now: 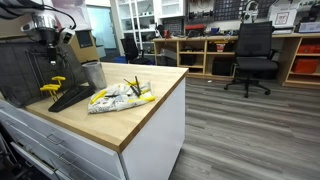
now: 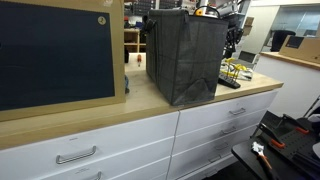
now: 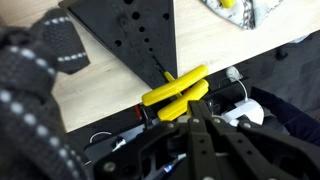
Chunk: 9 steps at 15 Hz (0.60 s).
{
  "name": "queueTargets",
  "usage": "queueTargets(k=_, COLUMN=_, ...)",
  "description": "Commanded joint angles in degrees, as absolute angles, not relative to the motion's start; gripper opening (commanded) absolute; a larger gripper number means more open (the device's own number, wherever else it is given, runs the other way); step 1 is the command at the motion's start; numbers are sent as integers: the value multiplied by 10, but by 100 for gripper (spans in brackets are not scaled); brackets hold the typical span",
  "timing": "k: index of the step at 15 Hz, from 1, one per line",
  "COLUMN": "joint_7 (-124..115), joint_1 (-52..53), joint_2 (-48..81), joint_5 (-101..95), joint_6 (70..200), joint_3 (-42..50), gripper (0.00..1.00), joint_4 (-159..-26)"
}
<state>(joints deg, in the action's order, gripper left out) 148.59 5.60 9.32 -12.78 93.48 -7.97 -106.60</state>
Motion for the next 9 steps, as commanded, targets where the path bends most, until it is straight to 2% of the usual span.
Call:
queueTargets(k=1, joint_7=1489, joint_1=24, joint_2=96, joint_5=-121, joint_6=944, joint_3=-122, gripper=0, joint_4=-1081)
queueTargets(k=9, joint_7=1489, joint_1=-71, joint_2=110, joint_5=-133, joint_6=937, joint_3=-226, gripper=0, joint_4=-1082)
